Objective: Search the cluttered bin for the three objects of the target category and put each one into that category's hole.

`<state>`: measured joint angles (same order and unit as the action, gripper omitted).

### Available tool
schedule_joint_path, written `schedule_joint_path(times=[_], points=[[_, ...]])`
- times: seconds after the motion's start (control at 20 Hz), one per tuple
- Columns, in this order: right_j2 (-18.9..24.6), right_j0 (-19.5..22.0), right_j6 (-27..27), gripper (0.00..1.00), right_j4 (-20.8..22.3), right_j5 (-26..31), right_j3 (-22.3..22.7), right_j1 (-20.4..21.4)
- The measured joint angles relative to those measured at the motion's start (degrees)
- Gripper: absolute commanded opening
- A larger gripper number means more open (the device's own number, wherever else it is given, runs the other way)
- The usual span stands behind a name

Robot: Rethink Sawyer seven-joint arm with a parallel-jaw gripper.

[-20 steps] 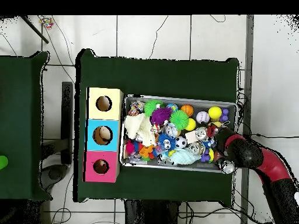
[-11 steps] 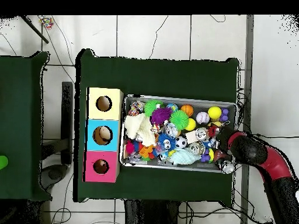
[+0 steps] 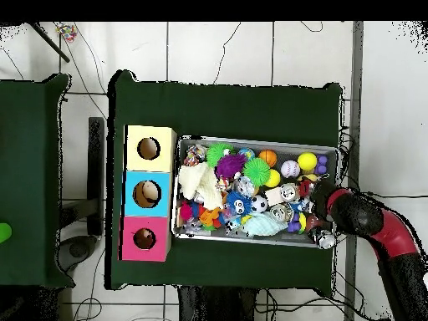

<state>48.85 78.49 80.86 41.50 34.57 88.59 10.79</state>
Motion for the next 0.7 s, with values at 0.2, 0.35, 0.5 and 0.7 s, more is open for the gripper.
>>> schedule_joint_path(times=[0.2, 0.35, 0.5, 0.7], points=[[-0.05, -0.14, 0.0, 1.0, 0.04, 0.0, 0.04, 0.24], [-0.41, -0.59, 0.0, 1.0, 0.07, -0.01, 0.03, 0.65], [-1.35, -2.1, -0.01, 1.0, 1.32, -0.27, 0.05, 1.94], [-2.87, -4.38, -0.01, 1.0, 2.83, -0.56, 0.05, 3.89]])
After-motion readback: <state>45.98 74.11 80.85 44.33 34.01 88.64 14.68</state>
